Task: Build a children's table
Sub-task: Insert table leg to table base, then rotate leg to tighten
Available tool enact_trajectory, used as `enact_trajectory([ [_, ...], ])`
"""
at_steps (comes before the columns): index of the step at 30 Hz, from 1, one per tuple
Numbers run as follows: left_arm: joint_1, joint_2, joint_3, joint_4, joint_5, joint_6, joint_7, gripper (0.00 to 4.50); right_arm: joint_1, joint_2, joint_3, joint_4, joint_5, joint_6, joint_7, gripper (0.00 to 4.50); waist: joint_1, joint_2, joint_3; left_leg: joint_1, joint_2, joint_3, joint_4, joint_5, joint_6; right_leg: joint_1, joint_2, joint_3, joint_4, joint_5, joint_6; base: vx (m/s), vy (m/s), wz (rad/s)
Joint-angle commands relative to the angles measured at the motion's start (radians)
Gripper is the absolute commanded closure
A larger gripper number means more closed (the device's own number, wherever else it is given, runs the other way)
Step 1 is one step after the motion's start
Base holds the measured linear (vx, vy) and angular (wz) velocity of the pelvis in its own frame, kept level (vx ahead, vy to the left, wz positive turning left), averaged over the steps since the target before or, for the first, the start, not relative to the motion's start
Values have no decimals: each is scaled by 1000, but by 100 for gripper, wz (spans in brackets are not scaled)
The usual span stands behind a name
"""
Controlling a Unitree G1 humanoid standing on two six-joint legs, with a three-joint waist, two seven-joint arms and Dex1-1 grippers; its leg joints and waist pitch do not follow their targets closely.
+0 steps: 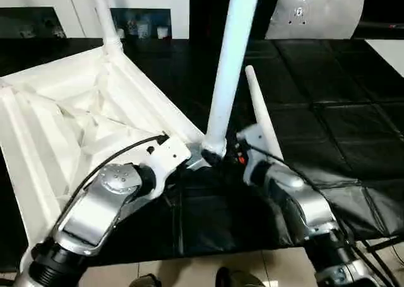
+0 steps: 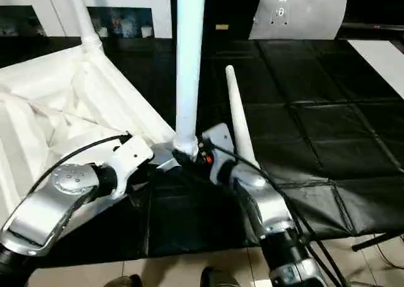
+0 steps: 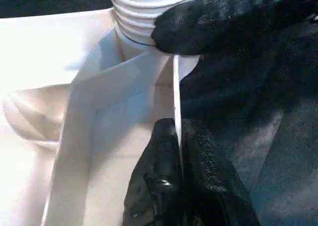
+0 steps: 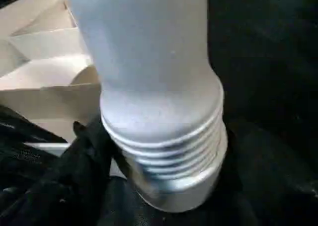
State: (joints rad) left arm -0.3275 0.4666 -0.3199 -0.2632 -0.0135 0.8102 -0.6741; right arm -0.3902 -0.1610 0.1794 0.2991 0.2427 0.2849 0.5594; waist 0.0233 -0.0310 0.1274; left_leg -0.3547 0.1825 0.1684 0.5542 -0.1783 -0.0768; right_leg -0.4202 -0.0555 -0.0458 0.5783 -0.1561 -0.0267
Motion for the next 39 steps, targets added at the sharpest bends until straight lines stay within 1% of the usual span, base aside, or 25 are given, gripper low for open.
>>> enact_trajectory([
  [1, -14, 31, 24, -3, 8, -25, -7, 450, 30, -29, -28, 12, -8, 35, 8, 43, 8, 19, -77, 1, 34, -5, -51, -196, 32, 60, -66, 45, -63, -274, -199, 0, 0, 0],
  [4, -17, 39, 27, 10, 2, -40, -17, 450, 40, -38, -29, -11, 2, 45, 21, 11, 13, 20, -80, 2, 35, -5, -51, -182, 34, 59, -64, 44, -58, -238, -205, 0, 0, 0],
  [6, -17, 44, 27, 17, -2, -49, -23, 450, 46, -43, -31, -22, 7, 50, 27, 1, 15, 20, -81, 2, 35, -5, -50, -177, 33, 60, -64, 44, -56, -226, -211, 0, 0, 0],
  [9, -15, 60, 25, 34, -7, -73, -41, 450, 57, -55, -36, -44, 15, 56, 33, 1, 16, 18, -82, -1, 33, -5, -48, -173, 35, 64, -65, 44, -56, -231, -207, 0, 0, 0],
  [11, -14, 72, 20, 49, -10, -91, -55, 450, 67, -62, -41, -67, 17, 61, 40, 1, 16, 17, -81, -1, 31, -4, -47, -179, 34, 63, -65, 44, -58, -252, -200, 0, 0, 0],
  [13, -13, 80, 17, 61, -16, -106, -68, 450, 76, -68, -43, -87, 18, 62, 49, 1, 17, 20, -81, 0, 33, -5, -47, -185, 32, 61, -65, 43, -58, -269, -195, 0, 0, 0],
  [14, -13, 86, 13, 72, -17, -120, -77, 450, 82, -73, -43, -101, 19, 60, 57, 1, 17, 19, -81, 0, 33, -5, -47, -188, 32, 61, -65, 43, -60, -273, -191, 0, 0, 0],
  [16, -14, 98, 6, 89, -18, -147, -98, 450, 90, -80, -44, -122, 24, 48, 70, 1, 18, 21, -81, 1, 33, -5, -48, -188, 32, 59, -63, 43, -58, -266, -190, 0, 0, 0],
  [19, -16, 114, -2, 109, -19, -179, -126, 450, 95, -87, -48, -147, 44, 47, 87, 1, 18, 22, -79, 1, 33, -6, -48, -209, 30, 59, -64, 42, -61, -294, -186, 0, 0, 0],
  [20, -17, 128, -12, 128, -15, -202, -143, 450, 91, -94, -50, -152, 48, 22, 105, 1, 19, 24, -80, 4, 33, -6, -48, -216, 28, 58, -64, 42, -63, -300, -182, 0, 0, 0],
  [21, -18, 135, -19, 140, -14, -218, -152, 450, 89, -100, -48, -157, 51, 10, 123, 1, 20, 23, -79, 3, 33, -6, -48, -220, 30, 57, -64, 42, -63, -305, -180, 0, 0, 0],
  [22, -18, 139, -24, 148, -14, -230, -161, 450, 88, -105, -47, -163, 52, 3, 136, 1, 20, 27, -79, 4, 33, -7, -49, -224, 29, 57, -65, 42, -62, -308, -178, 0, 0, 0],
  [23, -17, 146, -34, 159, -14, -252, -179, 450, 86, -114, -47, -176, 59, 10, 153, 1, 20, 24, -79, 3, 32, -7, -48, -220, 32, 58, -64, 42, -63, -304, -178, 0, 0, 0],
  [25, -17, 155, -44, 172, -13, -281, -201, 450, 80, -123, -47, -188, 69, 23, 174, 1, 22, 24, -82, 4, 33, -6, -48, -212, 34, 58, -64, 43, -61, -300, -179, 0, 0, 0],
  [26, -17, 162, -51, 180, -12, -302, -218, 450, 75, -135, -42, -190, 61, 6, 189, 1, 24, 28, -82, 5, 34, -6, -48, -212, 35, 57, -65, 43, -61, -296, -183, 0, 0, 0],
  [27, -17, 167, -56, 185, -12, -316, -230, 450, 71, -143, -37, -191, 54, -6, 198, 1, 24, 27, -82, 6, 34, -5, -47, -212, 34, 57, -65, 43, -60, -292, -185, 0, 0, 0],
  [28, -18, 173, -63, 193, -11, -335, -248, 450, 64, -158, -25, -187, 40, -12, 212, 1, 27, 32, -83, 6, 34, -5, -46, -205, 33, 57, -65, 43, -59, -280, -190, 0, 0, 0],
  [29, -19, 178, -67, 198, -10, -347, -259, 450, 59, -167, -17, -184, 31, -13, 222, 1, 29, 29, -84, 6, 35, -5, -46, -197, 34, 57, -63, 43, -58, -263, -194, 0, 0, 0],
  [31, -23, 181, -72, 206, -9, -364, -273, 450, 54, -184, -5, -178, 21, -20, 246, 1, 33, 27, -84, 5, 35, -4, -45, -188, 36, 58, -63, 43, -54, -240, -202, 0, 0, 0],
  [33, -29, 188, -85, 222, -8, -406, -306, 450, 46, -225, 22, -162, -11, -59, 301, 1, 36, 28, -85, 6, 35, -4, -44, -189, 35, 59, -64, 43, -51, -237, -206, 0, 0, 0],
  [34, -29, 188, -85, 222, -8, -406, -306, 450, 46, -225, 22, -162, -11, -59, 301, 1, 39, 30, -85, 6, 35, -4, -45, -191, 36, 59, -65, 42, -53, -239, -206, 0, 0, 0],
  [35, -35, 197, -100, 237, -7, -455, -345, 450, 37, -260, 43, -153, -29, -87, 355, 1, 39, 27, -84, 5, 35, -3, -44, -194, 39, 59, -65, 43, -53, -243, -205, 0, 0, 0],
  [37, -44, 208, -119, 250, 0, -503, -385, 450, 25, -287, 61, -147, -32, -98, 409, 1, 41, 28, -83, 7, 35, -3, -44, -203, 42, 59, -67, 44, -56, -257, -202, 0, 0, 0],
  [38, -49, 212, -127, 254, 4, -517, -401, 450, 20, -297, 67, -146, -29, -96, 433, 1, 42, 24, -84, 7, 36, -3, -44, -202, 46, 60, -65, 44, -54, -256, -202, 0, 0, 0],
  [39, -52, 214, -131, 258, 6, -524, -409, 450, 17, -302, 70, -144, -26, -94, 445, 1, 43, 25, -84, 8, 36, -3, -44, -200, 47, 59, -66, 44, -54, -255, -203, 0, 0, 0],
])
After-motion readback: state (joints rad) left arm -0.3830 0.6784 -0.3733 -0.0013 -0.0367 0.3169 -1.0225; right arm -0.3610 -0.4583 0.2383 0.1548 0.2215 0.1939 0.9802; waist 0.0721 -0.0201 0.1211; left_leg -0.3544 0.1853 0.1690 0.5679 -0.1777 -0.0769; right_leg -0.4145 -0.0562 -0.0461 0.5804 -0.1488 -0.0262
